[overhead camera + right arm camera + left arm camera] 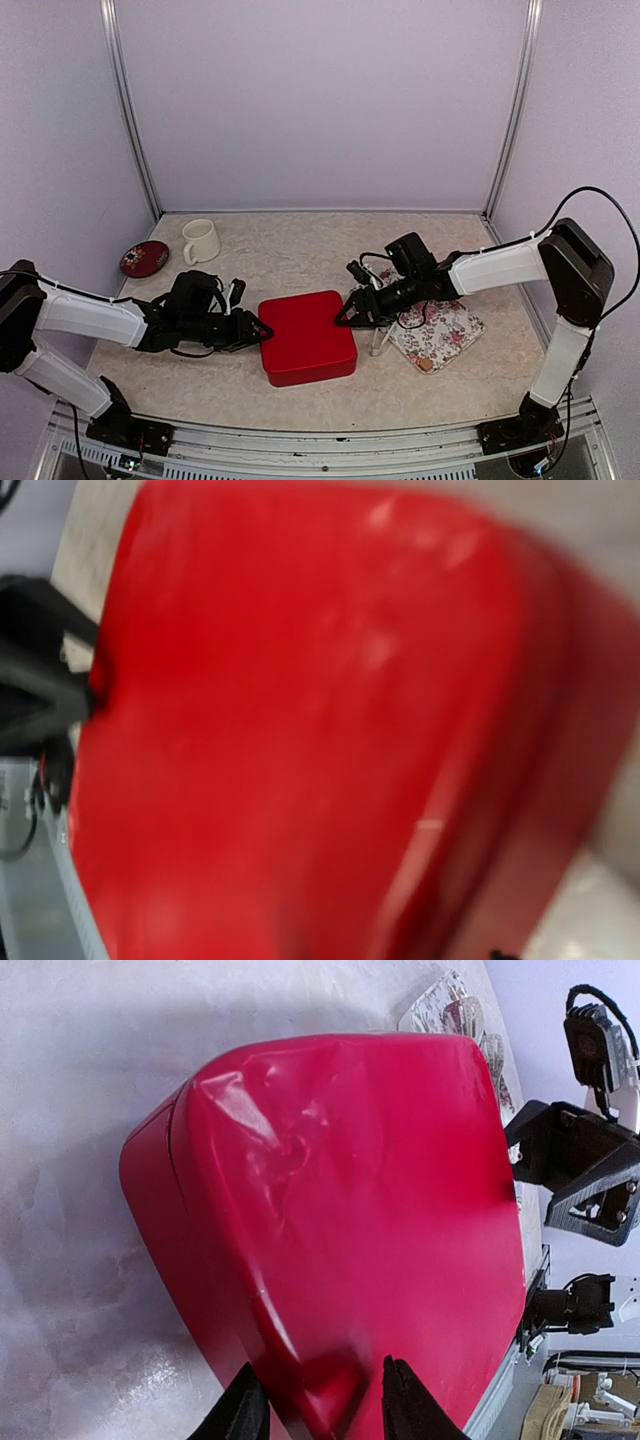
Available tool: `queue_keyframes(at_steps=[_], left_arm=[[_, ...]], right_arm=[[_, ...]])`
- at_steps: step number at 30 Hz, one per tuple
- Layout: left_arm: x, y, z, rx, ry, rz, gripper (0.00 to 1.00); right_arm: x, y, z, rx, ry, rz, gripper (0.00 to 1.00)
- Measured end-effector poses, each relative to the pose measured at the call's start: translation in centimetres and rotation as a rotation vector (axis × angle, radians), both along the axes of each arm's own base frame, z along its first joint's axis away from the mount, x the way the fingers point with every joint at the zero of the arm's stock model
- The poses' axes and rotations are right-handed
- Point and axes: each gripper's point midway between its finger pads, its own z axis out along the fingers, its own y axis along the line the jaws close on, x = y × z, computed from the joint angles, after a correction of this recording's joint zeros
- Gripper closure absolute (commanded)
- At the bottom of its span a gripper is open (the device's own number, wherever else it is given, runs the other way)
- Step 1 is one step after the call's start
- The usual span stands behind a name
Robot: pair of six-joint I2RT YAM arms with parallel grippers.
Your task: Pack the chocolate
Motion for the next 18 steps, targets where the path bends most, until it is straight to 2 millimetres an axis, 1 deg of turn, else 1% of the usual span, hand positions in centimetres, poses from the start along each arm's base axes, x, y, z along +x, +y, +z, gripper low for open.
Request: queue_keyframes(at_steps=[3, 7, 11, 14, 16, 18], left_arm=[[0.1, -0.1, 0.0, 0.000, -0.001, -0.001, 0.61], [0.0, 0.2, -0.4, 0.020, 0.007, 0.006, 0.62], [-0.1, 0.6, -0.8, 0.044, 0.013, 0.010, 0.62], [0.0, 0.6, -0.8, 0.055, 0.013, 0.007, 0.60], [0.0, 0.7, -0.8, 0.064, 0.008, 0.004, 0.57], [0.0, 0.7, -0.9, 0.072, 0.005, 0.000, 0.54]], right_arm=[[-1.1, 0.6, -0.7, 0.002, 0.032, 0.041, 0.43], [-1.6, 0.8, -1.5, -0.002, 0.073, 0.046, 0.54], [-2.1, 0.9, -1.7, 0.009, 0.110, 0.044, 0.66], [-2.2, 1.0, -1.6, 0.026, 0.142, 0.029, 0.68], [-2.2, 1.0, -1.6, 0.032, 0.151, 0.023, 0.73], [-2.2, 1.0, -1.5, 0.034, 0.151, 0.021, 0.75]])
